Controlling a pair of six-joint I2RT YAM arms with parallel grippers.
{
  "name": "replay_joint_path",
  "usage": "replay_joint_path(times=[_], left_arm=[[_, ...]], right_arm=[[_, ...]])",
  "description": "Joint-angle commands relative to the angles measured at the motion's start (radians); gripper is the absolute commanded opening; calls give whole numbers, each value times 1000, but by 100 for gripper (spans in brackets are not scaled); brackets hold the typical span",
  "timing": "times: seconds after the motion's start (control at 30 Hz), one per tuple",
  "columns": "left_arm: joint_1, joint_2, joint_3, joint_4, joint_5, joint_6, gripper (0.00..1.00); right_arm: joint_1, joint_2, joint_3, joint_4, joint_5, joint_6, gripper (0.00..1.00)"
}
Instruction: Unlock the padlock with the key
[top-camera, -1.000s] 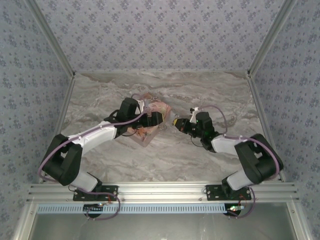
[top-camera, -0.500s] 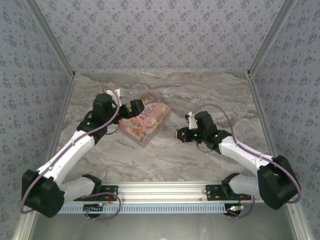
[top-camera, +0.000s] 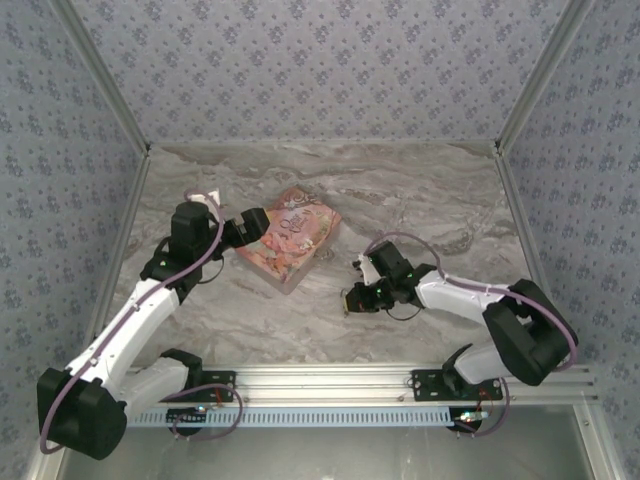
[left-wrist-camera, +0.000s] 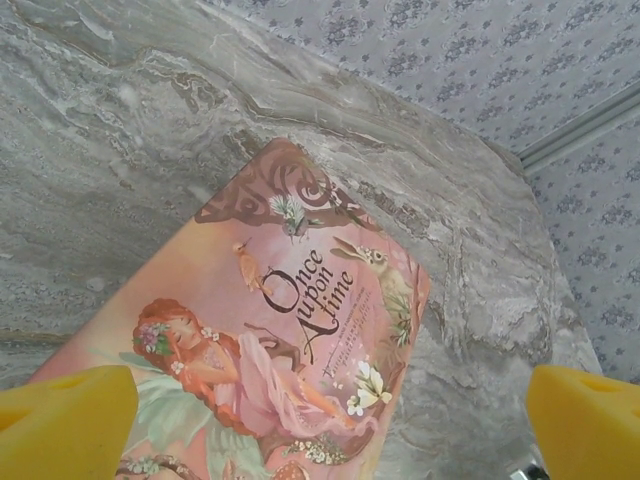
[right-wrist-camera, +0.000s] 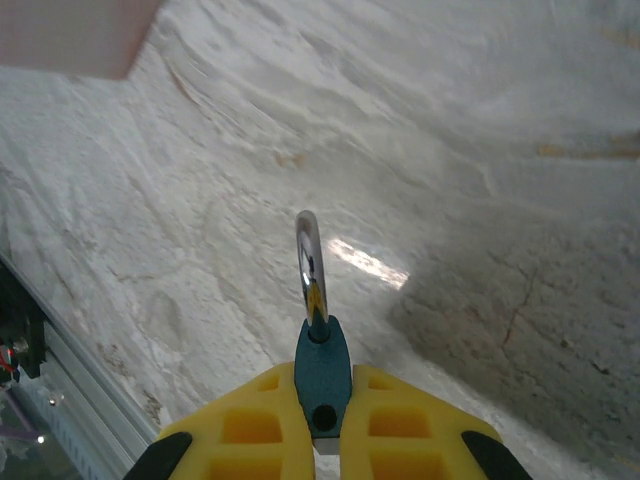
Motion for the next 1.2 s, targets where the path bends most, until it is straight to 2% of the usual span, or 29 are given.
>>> replay_joint_path(times=[0.0, 0.23, 0.4, 0.5, 0.8, 0.97, 1.17], left_arm=[[10, -26, -8, -5, -12, 18, 99], [18, -32, -4, -19, -14, 27, 99], [19, -54, 4, -26, -18, 46, 99], [22, -74, 18, -35, -33, 65, 99], [31, -143, 37, -69, -173, 140, 99], [36, -187, 9, -43, -294, 193, 99], [45, -247, -57, 30, -444, 258, 100]], right_arm=[[7, 24, -9, 52, -30, 37, 4], [-2, 63, -8, 33, -13, 15, 8], [-17, 42, 4, 1, 22, 0, 24], [-23, -3, 26, -62, 84, -33, 33], [-120, -263, 63, -211, 299, -102, 43], [-207, -459, 43, -218, 447, -124, 51], [-345, -610, 32, -197, 550, -204, 61]])
